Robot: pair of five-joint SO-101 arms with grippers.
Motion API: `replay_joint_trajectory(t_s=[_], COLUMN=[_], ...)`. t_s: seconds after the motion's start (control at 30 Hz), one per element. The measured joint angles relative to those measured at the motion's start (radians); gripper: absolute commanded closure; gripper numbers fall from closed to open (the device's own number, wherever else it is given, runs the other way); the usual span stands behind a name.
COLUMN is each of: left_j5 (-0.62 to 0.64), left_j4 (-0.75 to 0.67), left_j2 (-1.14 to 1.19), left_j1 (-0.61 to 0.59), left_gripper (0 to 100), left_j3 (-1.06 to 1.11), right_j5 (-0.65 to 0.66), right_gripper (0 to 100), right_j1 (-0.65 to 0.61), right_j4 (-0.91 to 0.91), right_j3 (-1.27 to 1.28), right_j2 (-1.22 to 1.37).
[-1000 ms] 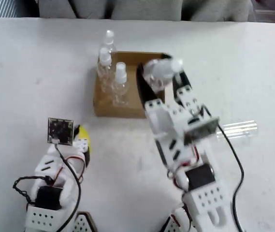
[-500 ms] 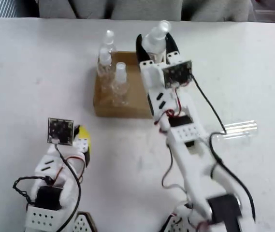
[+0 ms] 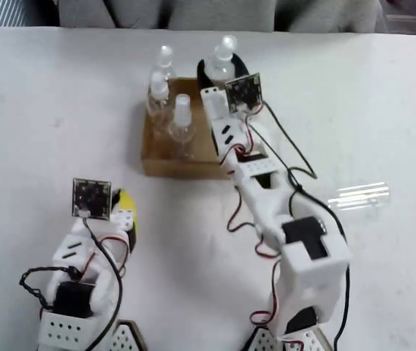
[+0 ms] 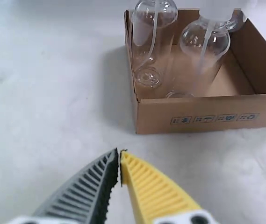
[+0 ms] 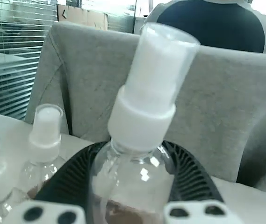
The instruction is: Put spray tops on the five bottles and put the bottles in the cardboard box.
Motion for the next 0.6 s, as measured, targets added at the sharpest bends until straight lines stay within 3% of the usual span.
replay_joint_trajectory(t_s=[0.6], left_j5=[-0.002], left_j4=[0.000], left_j2=[0.000], left_j1=[0.000], left_gripper=[97], left_j3=[0.000], right_j5=[0.000], right_gripper=[98.2], right_j1=[0.051], right_j4=[0.000], right_j3=[-0.264], right_j2=[0.331])
